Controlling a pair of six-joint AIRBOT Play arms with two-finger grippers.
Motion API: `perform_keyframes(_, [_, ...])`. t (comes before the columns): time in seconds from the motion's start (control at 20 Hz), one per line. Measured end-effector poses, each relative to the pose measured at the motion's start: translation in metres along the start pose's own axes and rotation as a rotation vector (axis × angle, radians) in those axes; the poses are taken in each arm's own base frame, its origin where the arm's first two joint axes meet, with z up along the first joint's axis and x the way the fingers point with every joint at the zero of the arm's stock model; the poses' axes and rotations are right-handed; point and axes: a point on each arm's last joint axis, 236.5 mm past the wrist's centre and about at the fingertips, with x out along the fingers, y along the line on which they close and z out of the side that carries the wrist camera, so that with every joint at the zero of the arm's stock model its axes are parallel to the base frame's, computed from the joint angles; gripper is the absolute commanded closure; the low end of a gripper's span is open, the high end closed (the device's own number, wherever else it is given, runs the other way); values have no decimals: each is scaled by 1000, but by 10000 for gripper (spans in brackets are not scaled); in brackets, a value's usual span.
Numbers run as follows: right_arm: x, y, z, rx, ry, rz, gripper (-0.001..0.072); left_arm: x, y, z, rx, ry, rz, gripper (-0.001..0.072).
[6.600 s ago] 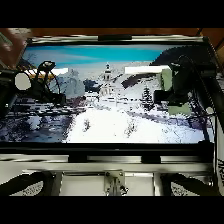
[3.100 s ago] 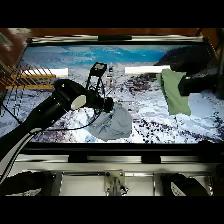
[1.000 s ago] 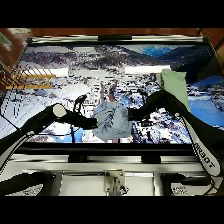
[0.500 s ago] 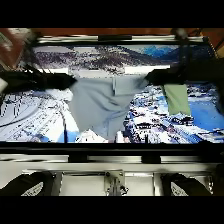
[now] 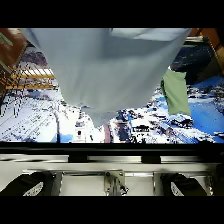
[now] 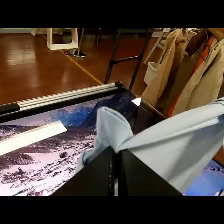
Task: Fold the shirts.
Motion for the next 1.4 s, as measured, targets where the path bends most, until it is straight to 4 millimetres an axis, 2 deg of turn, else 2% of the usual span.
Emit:
perform_keyframes(0.1, [-4,4,4,2,-11,8,650,1,1,-4,9,17,2,674])
perform_keyframes(0.2, [2,2,1,15,1,12,650,9,13,-20,16,70,31,673])
perform_keyframes(0.3, [17,-7,-9,33,30,6,650,24,31,-44,9,139,63,673])
perform_keyframes(0.45, [53,-31,-38,76,110,-9,650,56,62,-94,-27,269,102,673])
perform_keyframes(0.55, [82,-51,-77,112,218,-21,650,82,86,-136,-45,370,123,673])
perform_keyframes(0.6, [96,-62,-105,142,299,-27,650,95,100,-160,-54,428,136,673])
perform_keyframes(0.85, [148,-115,-265,345,715,-84,650,151,157,-281,-146,679,177,669])
perform_keyframes(0.9, [155,-123,-292,390,769,-99,650,159,166,-304,-191,721,191,654])
perform_keyframes(0.95, [162,-131,-318,437,815,-116,644,164,171,-324,-236,758,205,585])
perform_keyframes(1.0, [166,-137,-339,480,850,-134,570,166,175,-344,-287,801,220,387])
perform_keyframes(1.05, [171,-143,-356,522,872,-154,352,165,177,-360,-328,843,232,114])
perform_keyframes(1.1, [174,-148,-366,556,880,-168,179,162,178,-371,-362,878,241,37])
perform_keyframes(1.15, [176,-153,-372,579,884,-181,158,158,178,-380,-391,915,247,38])
perform_keyframes(1.25, [173,-164,-371,582,887,-197,158,141,180,-390,-436,992,260,50])
perform_keyframes(1.3, [166,-170,-367,559,898,-200,158,129,179,-392,-456,1039,264,143])
perform_keyframes(1.35, [155,-179,-364,519,923,-214,158,114,178,-394,-467,1087,268,200])
perform_keyframes(1.4, [140,-190,-361,475,956,-241,158,96,176,-395,-476,1136,273,200])
